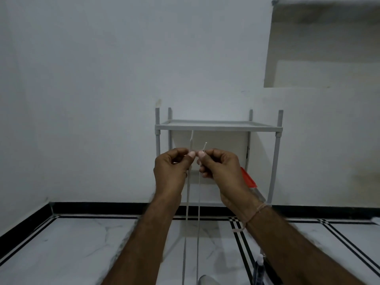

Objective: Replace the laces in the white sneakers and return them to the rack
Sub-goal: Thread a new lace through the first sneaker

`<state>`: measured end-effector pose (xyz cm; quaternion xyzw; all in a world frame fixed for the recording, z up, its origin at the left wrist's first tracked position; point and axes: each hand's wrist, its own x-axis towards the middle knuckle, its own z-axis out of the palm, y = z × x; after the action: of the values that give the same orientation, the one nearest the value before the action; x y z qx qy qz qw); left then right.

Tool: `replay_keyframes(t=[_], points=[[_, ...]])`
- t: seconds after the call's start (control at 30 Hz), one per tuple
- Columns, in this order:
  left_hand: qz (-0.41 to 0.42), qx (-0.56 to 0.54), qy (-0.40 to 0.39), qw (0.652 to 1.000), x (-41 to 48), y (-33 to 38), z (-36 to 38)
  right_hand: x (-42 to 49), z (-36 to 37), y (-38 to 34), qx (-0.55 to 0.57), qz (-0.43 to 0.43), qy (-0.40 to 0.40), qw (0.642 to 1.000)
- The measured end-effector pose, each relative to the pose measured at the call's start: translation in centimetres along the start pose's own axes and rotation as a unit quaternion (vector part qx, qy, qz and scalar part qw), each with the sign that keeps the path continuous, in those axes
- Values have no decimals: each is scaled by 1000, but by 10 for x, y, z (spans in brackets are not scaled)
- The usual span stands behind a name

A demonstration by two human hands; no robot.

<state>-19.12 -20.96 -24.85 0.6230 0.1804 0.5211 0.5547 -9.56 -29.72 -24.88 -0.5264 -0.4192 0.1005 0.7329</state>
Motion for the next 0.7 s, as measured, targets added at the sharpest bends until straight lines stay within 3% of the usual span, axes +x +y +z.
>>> replay_keyframes(t=[0.7], points=[[-39, -18, -20, 999, 5, -4, -6, 15, 4, -4, -5, -9, 4, 1000]])
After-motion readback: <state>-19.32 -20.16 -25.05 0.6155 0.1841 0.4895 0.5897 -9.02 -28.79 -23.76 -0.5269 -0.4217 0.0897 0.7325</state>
